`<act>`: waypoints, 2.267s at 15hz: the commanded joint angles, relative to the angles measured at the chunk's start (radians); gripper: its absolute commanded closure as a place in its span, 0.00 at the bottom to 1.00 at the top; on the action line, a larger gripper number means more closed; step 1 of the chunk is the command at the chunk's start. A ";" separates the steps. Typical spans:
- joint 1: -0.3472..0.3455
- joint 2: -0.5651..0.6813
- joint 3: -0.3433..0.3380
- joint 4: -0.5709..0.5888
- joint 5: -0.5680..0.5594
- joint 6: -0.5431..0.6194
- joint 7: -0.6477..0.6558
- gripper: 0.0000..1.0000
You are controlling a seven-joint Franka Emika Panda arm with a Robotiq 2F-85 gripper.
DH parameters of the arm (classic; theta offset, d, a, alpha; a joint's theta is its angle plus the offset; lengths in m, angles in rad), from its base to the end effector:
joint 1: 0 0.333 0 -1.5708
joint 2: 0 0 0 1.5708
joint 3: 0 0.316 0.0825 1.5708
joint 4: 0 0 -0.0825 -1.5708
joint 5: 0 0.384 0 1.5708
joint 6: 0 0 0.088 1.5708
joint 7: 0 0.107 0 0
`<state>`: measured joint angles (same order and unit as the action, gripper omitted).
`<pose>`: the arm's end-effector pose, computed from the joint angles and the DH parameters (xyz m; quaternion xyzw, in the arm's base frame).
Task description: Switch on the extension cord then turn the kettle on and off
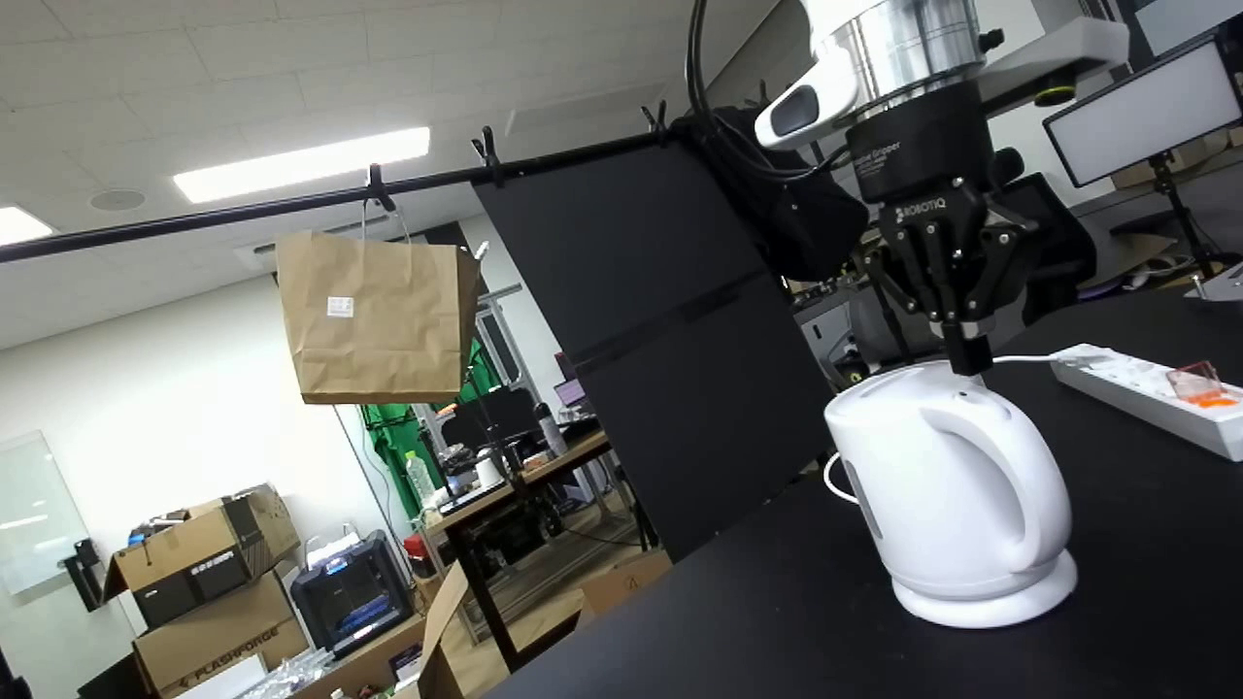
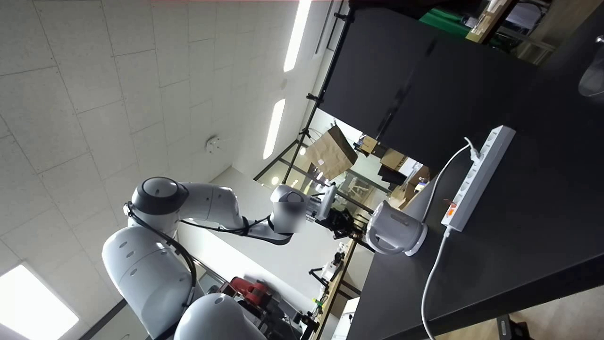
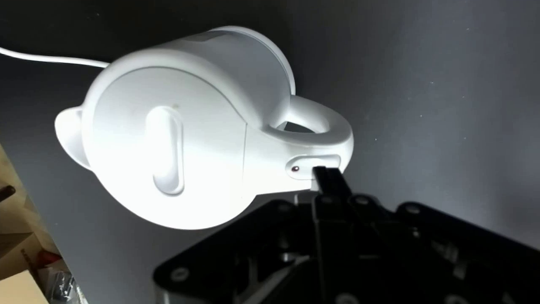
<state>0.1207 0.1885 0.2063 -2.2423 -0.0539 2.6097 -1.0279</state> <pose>0.5293 0.1799 0.3034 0.7643 0.6384 0.0872 0.0284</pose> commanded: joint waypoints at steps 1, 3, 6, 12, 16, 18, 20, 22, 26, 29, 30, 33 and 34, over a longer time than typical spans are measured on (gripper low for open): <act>-0.014 0.018 0.014 0.048 0.037 -0.060 -0.027 1.00; -0.016 0.027 0.017 0.064 0.057 -0.084 -0.039 1.00; -0.021 0.039 0.021 0.086 0.085 -0.119 -0.057 1.00; -0.025 0.066 0.018 0.126 0.114 -0.176 -0.075 1.00; -0.027 0.081 0.017 0.140 0.109 -0.183 -0.072 1.00; -0.028 0.088 0.018 0.144 0.108 -0.183 -0.072 1.00; -0.027 0.094 0.019 0.148 0.107 -0.185 -0.070 1.00; -0.026 0.100 0.019 0.151 0.105 -0.189 -0.068 1.00; -0.025 0.105 0.020 0.156 0.102 -0.198 -0.064 1.00; -0.024 0.107 0.021 0.160 0.100 -0.207 -0.061 1.00; -0.023 0.108 0.021 0.161 0.100 -0.210 -0.061 1.00; -0.022 0.112 0.021 0.164 0.099 -0.220 -0.058 1.00; -0.022 0.113 0.021 0.165 0.098 -0.221 -0.058 1.00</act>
<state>0.1062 0.2871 0.2191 -2.1092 0.0411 2.4183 -1.0862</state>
